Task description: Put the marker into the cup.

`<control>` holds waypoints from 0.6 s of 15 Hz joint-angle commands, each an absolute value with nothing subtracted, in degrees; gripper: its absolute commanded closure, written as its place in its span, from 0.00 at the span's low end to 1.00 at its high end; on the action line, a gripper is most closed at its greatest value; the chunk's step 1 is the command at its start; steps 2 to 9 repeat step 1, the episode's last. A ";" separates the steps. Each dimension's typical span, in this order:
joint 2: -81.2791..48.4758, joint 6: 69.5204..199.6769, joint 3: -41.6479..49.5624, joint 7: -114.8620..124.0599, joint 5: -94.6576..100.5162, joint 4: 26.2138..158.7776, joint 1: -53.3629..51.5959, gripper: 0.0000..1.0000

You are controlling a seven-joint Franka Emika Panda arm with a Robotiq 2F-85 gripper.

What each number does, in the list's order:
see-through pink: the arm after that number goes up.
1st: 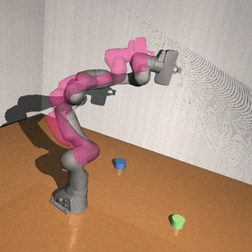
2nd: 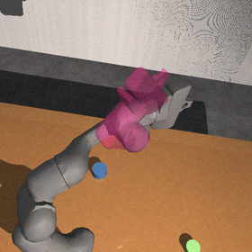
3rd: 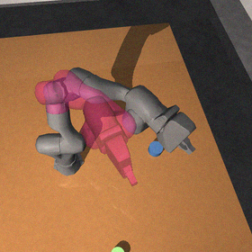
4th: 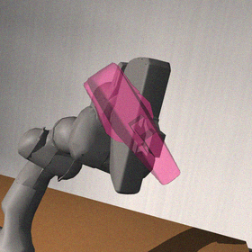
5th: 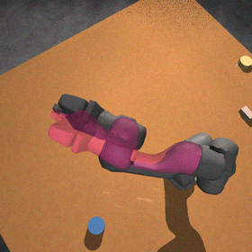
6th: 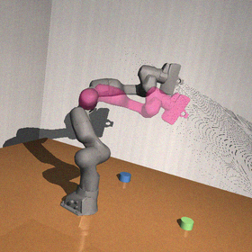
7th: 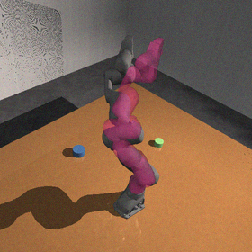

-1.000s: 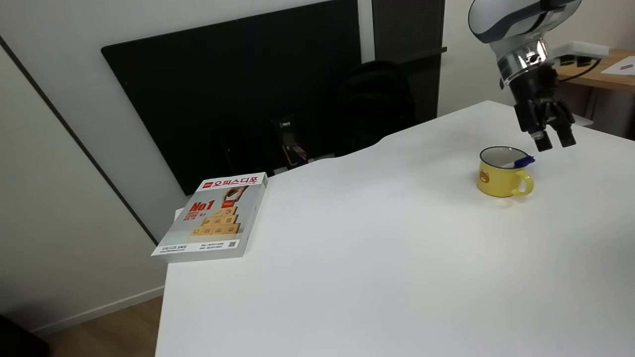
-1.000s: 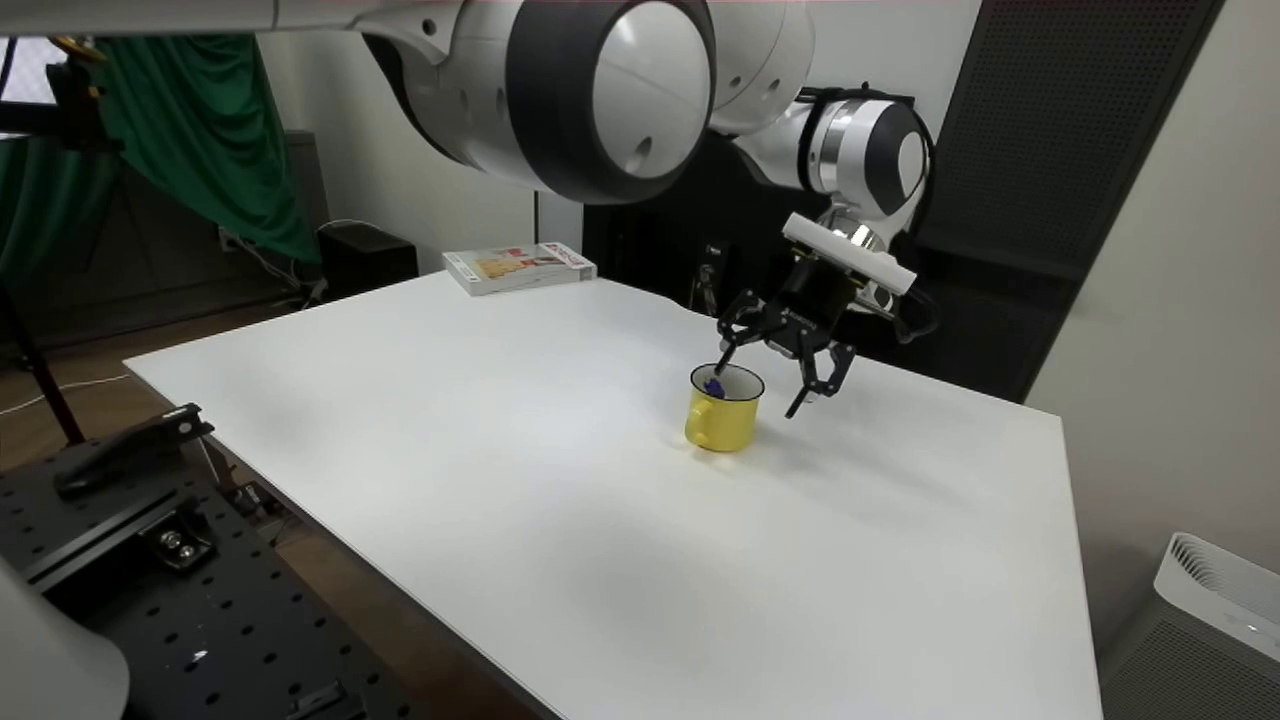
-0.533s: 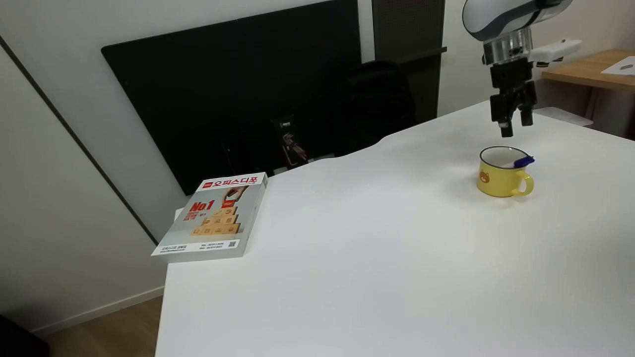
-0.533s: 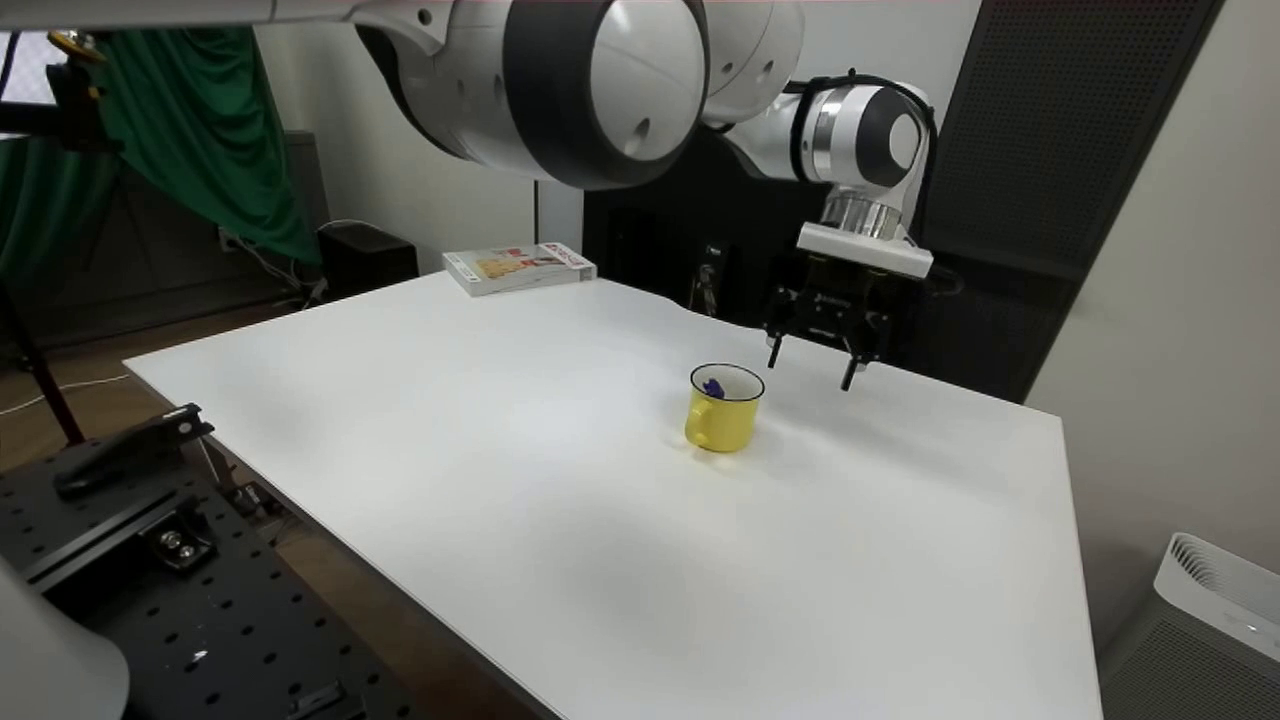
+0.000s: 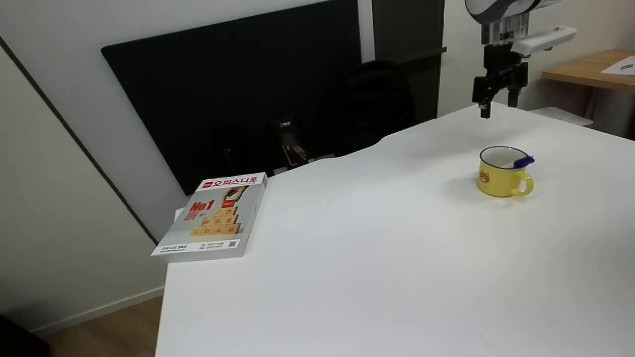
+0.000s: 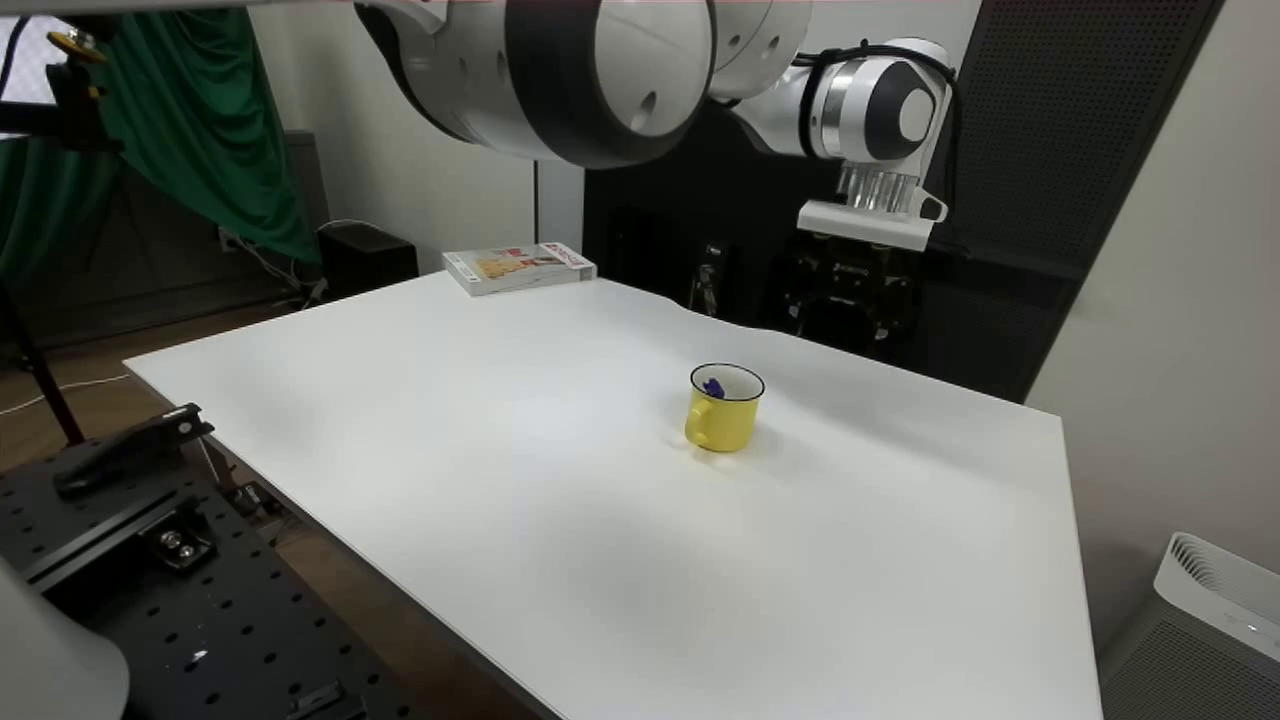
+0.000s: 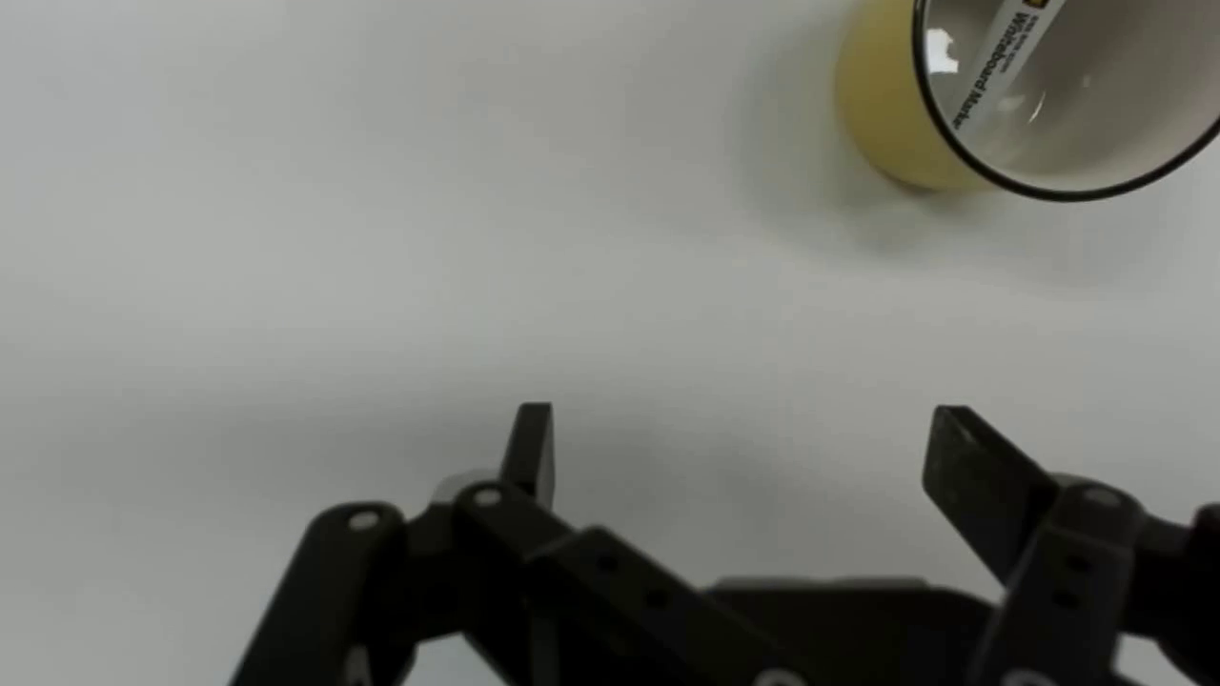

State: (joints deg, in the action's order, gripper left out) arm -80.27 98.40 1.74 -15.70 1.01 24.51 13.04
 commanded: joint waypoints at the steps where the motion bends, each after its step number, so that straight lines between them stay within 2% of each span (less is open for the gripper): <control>1: -80.27 98.41 1.74 -15.53 1.00 24.51 13.05 0.00; 9: -80.27 98.41 1.74 -15.53 1.00 24.51 13.05 0.00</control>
